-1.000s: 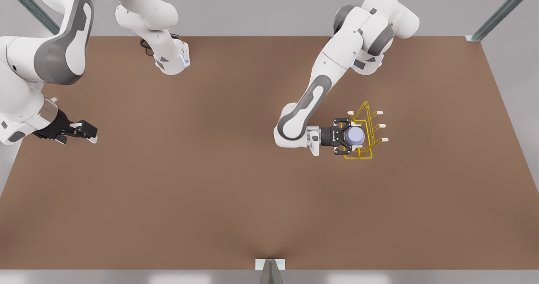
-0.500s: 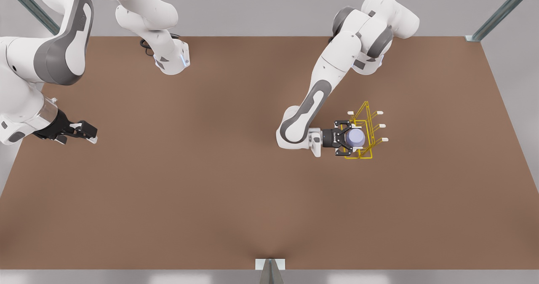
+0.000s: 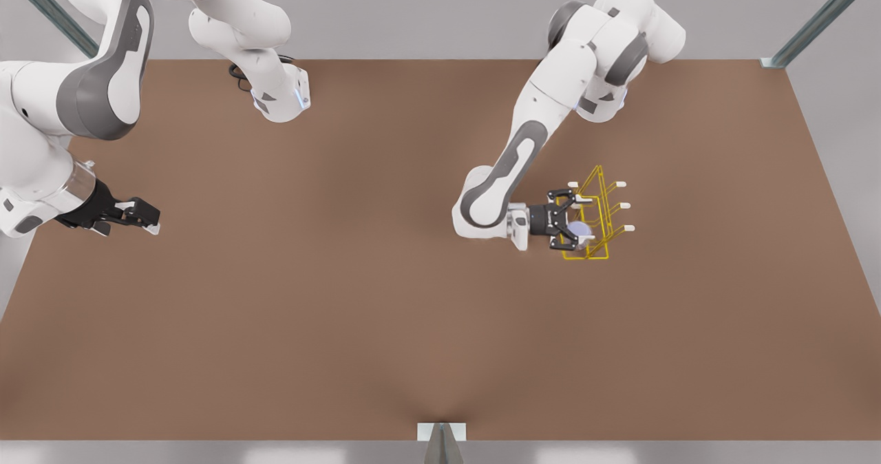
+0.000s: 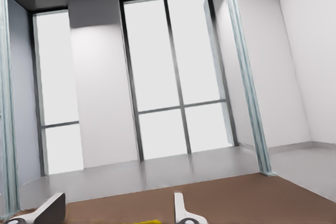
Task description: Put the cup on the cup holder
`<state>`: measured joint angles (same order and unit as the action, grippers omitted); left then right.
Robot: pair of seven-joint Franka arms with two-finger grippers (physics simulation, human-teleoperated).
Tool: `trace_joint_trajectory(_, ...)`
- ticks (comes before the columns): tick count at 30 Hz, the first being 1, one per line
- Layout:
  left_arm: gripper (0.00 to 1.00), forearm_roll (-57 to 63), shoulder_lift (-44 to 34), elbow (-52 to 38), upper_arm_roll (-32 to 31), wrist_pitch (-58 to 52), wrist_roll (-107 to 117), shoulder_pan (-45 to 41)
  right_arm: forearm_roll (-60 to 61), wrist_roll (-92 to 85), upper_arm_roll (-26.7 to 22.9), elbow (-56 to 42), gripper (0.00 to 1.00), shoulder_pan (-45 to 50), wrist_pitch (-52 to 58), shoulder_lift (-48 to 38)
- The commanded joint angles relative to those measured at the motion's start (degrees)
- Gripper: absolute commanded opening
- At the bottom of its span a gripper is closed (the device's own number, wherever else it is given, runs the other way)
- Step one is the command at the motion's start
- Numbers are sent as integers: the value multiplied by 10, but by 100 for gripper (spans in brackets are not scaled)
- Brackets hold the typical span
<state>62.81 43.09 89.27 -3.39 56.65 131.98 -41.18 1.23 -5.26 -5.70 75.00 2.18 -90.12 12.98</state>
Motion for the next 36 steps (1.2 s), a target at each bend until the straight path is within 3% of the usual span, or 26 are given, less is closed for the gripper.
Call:
trace_joint_trajectory(1,100,-58,-51,-13,-16,35,-224,-2,1,0,0,0,100,0,-1,-1)
trace_joint_trajectory(4,100,-249,-66,-188,-3,100,-596,9,1,0,0,0,100,0,-3,-1)
trace_joint_trajectory(7,100,-503,-67,-310,0,171,-986,162,0,0,0,0,100,1,-3,-1)
trace_joint_trajectory(9,100,-530,-80,-335,0,171,-1186,210,0,0,0,0,100,1,-3,-1)
trace_joint_trajectory(10,100,-558,-135,-320,-12,195,-1293,276,0,0,0,0,100,0,-3,-1)
trace_joint_trajectory(11,100,-566,-215,-246,-19,221,-1364,314,0,0,0,0,100,1,-3,-1)
trace_joint_trajectory(14,100,-556,-326,-154,-34,264,-1379,347,1,0,0,0,100,1,-3,-1)
trace_joint_trajectory(20,100,-574,-336,-116,-34,344,-1381,358,1,0,1,0,100,1,-3,-1)
trace_joint_trajectory(36,100,-568,-326,-128,-29,302,-1391,356,1,0,2,0,100,1,-4,-1)
